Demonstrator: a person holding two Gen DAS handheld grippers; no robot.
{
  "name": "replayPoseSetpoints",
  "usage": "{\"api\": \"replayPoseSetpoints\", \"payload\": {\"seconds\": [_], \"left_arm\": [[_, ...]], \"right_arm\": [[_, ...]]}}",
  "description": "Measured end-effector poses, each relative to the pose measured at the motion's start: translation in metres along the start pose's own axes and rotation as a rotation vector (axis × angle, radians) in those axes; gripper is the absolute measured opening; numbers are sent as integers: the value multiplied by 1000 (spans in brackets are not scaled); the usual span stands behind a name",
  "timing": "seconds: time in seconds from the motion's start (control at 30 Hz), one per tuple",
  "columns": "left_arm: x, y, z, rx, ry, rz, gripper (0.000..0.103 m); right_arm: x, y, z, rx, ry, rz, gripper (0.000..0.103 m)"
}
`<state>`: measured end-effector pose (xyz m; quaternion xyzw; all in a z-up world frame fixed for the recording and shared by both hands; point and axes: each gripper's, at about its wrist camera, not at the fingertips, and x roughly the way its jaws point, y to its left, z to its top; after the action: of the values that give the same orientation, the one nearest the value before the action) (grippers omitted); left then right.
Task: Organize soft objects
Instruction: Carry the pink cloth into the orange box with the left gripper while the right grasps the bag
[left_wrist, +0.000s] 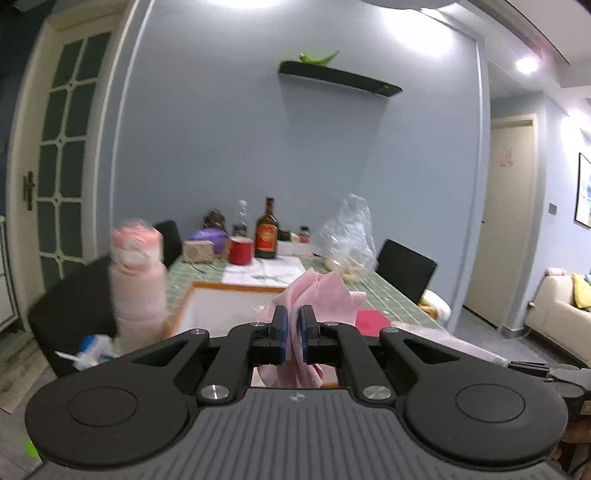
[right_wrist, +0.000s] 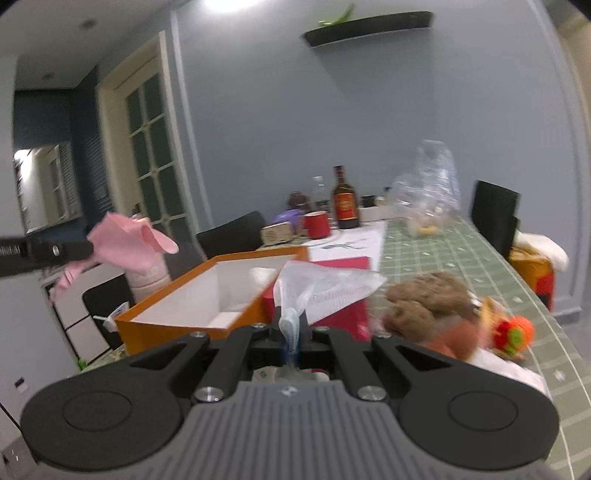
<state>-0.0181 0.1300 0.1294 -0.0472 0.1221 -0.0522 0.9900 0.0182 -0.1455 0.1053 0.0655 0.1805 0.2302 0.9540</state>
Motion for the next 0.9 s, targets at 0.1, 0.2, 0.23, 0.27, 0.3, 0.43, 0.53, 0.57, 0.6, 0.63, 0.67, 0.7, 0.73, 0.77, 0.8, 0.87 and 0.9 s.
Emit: {"api": "replayPoseSetpoints", "payload": {"seconds": [0.1, 0.2, 0.23, 0.27, 0.3, 0.43, 0.53, 0.57, 0.6, 0.63, 0.67, 0.7, 0.73, 0.77, 0.8, 0.87, 0.9], "left_arm": [[2, 14, 8, 6, -23, 60, 8], [16, 25, 13, 15, -39, 114, 8], [22, 28, 14, 13, -34, 121, 8], [29, 32, 14, 9, -26, 121, 8], [37, 36, 14, 1, -16, 116, 8], [59, 49, 7, -15, 36, 86, 8], [75, 53, -1, -7, 68, 83, 8], [81, 55, -3, -6, 84, 85, 8], [87, 58, -4, -7, 97, 89, 8], [90, 60, -6, -6, 105, 89, 8], [95, 62, -7, -3, 112, 88, 8], [100, 64, -8, -3, 118, 87, 8], [103, 66, -9, -3, 124, 83, 8], [107, 67, -10, -5, 129, 79, 8], [110, 69, -10, -6, 135, 76, 8], [116, 71, -12, -5, 146, 72, 8], [120, 72, -14, -2, 151, 72, 8]], "right_arm": [[15, 16, 7, -47, 3, 30, 0], [28, 32, 14, -89, 3, 54, 0], [34, 37, 15, -100, 8, 61, 0], [39, 43, 16, -108, 12, 66, 0], [44, 47, 17, -116, 18, 72, 0], [61, 61, 20, -133, 30, 94, 0], [76, 67, 23, -141, 42, 110, 0], [81, 69, 23, -148, 50, 110, 0], [87, 72, 24, -155, 57, 110, 0], [92, 73, 24, -160, 63, 109, 0], [99, 75, 25, -167, 75, 111, 0], [105, 76, 25, -171, 85, 112, 0], [111, 78, 25, -174, 95, 110, 1], [118, 79, 24, -176, 105, 107, 1], [124, 80, 24, -180, 116, 105, 1], [137, 81, 22, -184, 136, 103, 1], [144, 82, 21, -185, 150, 102, 1]]}}
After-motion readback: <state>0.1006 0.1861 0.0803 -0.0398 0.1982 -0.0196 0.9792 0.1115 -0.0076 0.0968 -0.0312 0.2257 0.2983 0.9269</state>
